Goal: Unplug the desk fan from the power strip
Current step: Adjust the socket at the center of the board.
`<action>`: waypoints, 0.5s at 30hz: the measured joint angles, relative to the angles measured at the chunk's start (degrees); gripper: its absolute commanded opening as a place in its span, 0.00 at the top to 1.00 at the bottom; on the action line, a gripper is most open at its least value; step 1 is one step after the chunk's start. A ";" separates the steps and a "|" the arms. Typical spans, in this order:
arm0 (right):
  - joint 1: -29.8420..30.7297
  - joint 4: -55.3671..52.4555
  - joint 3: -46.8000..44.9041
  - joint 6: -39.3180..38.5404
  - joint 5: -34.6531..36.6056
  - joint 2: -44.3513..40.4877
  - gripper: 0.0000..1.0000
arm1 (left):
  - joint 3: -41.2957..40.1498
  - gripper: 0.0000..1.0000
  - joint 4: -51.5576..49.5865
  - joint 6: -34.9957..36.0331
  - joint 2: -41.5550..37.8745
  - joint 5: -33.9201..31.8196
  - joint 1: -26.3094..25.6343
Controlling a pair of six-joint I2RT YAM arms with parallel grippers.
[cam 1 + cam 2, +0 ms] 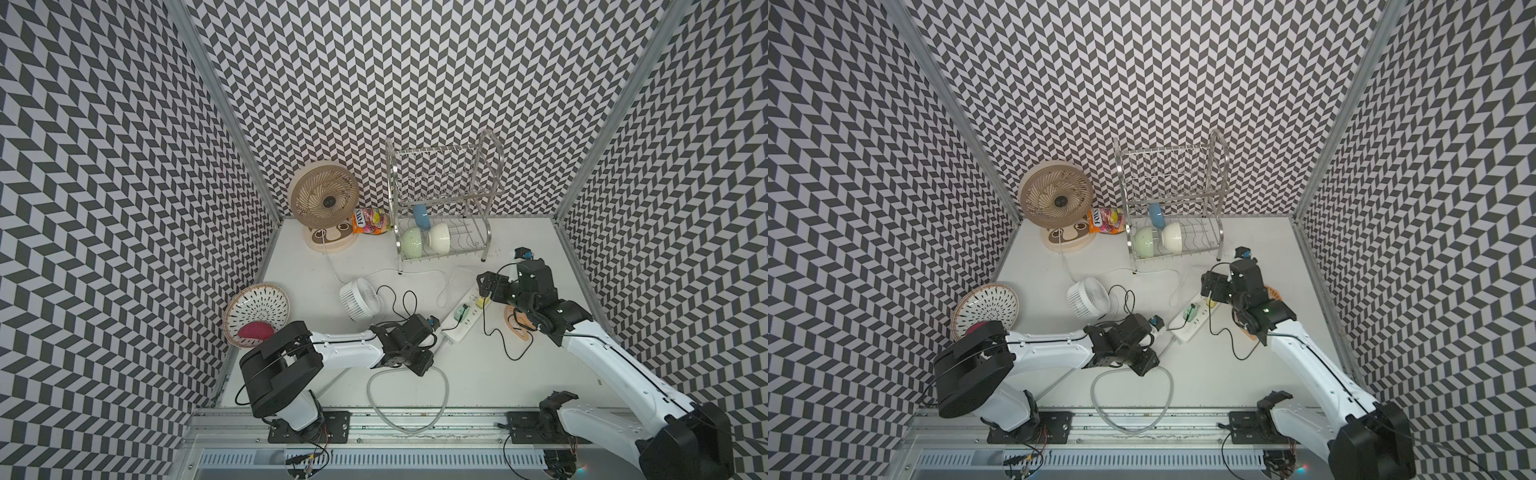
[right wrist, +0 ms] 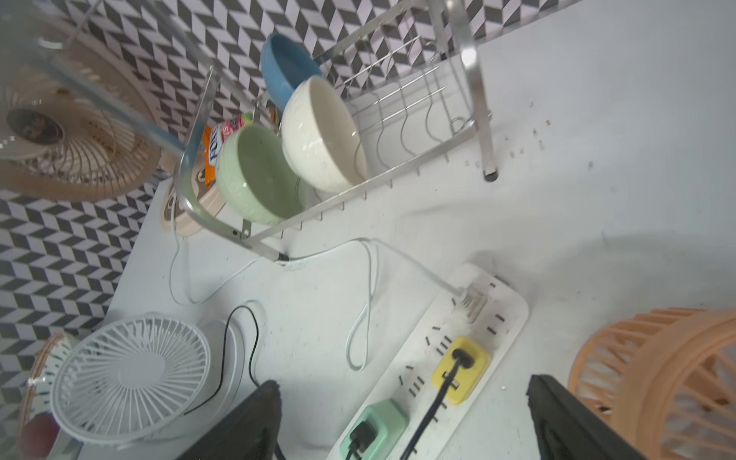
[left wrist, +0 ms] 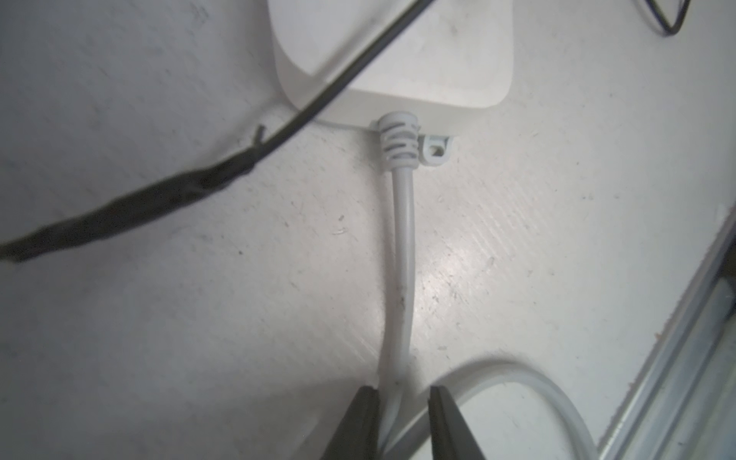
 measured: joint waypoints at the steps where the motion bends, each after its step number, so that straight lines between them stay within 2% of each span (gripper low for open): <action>1: 2.23 -1.22 0.00 0.79 0.17 -0.11 0.05 | 0.02 0.62 -0.24 0.17 -1.01 0.44 0.26; 4: 6.67 -4.11 -0.57 3.56 0.59 -1.44 0.13 | 0.59 0.58 -0.90 0.74 -4.63 1.79 1.55; 8: 7.98 -6.32 -4.20 8.24 1.18 -5.86 0.34 | 2.34 0.57 -0.92 1.33 -9.86 4.20 5.33; 11: 8.68 -6.71 -7.91 11.54 0.33 -7.85 0.39 | 3.80 0.56 0.00 1.77 -12.52 5.49 9.55; 15: 10.10 -6.38 -12.66 15.80 -0.70 -6.99 0.44 | 6.08 0.55 0.39 2.14 -11.96 5.14 14.10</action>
